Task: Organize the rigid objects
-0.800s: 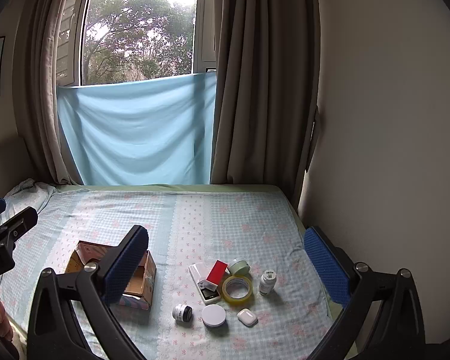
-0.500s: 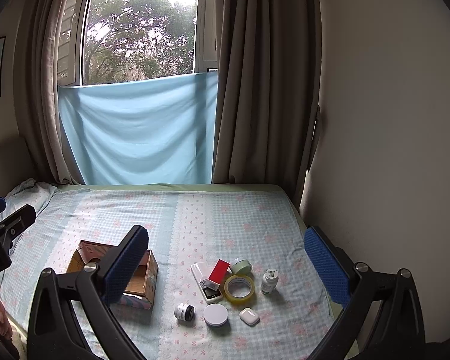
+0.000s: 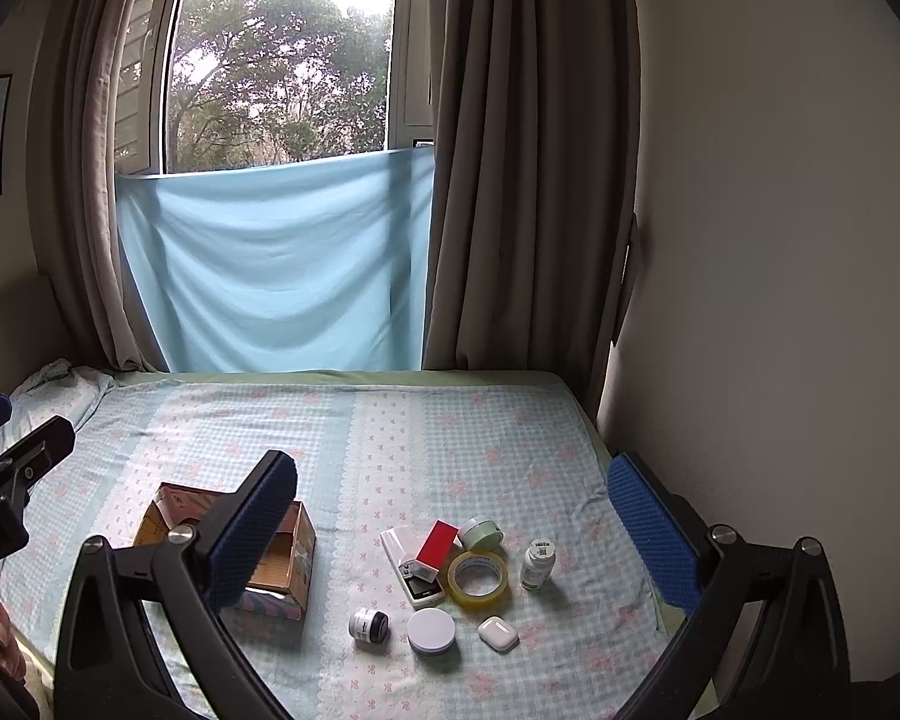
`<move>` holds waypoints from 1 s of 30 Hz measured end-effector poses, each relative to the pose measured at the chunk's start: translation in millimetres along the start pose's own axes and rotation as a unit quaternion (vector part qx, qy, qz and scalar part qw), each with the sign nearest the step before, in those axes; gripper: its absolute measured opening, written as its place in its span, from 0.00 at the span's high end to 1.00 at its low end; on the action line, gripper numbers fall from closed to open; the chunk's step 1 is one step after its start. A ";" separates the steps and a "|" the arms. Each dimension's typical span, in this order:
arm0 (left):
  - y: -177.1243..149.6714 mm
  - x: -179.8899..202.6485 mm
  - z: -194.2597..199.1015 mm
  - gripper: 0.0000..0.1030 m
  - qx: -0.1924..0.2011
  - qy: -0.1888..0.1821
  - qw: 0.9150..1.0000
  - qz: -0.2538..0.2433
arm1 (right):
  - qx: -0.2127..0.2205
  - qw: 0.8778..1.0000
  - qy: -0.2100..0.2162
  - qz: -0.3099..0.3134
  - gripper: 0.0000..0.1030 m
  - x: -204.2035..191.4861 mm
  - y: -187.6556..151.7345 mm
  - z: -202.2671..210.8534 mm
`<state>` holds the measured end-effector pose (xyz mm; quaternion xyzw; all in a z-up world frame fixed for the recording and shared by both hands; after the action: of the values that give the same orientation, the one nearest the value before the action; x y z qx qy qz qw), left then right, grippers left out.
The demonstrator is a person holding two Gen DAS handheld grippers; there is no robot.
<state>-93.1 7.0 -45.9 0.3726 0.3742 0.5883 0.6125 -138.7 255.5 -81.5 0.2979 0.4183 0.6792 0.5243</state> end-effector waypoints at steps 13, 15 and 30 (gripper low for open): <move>-6.4 2.9 -1.2 0.00 -0.015 -0.026 1.000 -0.002 | -0.001 1.000 -0.004 0.003 0.00 1.4 -2.0 2.1; -7.6 2.7 -1.4 0.00 -0.018 -0.030 0.999 -0.001 | -0.001 1.000 -0.004 0.002 0.00 1.0 -2.3 2.4; -9.8 0.6 4.4 0.00 -0.016 -0.042 0.999 -0.008 | 0.002 1.000 -0.003 0.005 0.00 -7.2 -3.7 6.9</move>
<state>-84.8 7.3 -52.8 0.3836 0.3418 0.5732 0.6383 -129.2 250.8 -81.2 0.3030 0.4168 0.6800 0.5216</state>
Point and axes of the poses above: each gripper's, at about its wrist camera, not at the fingertips, and z roughly against the way its jaws point, x to its right, y to its top, the point moved 10 cm from there along -z, roughly the way its jaws point, and after that the axes turned 7 degrees about y, right-handed, at the moved point
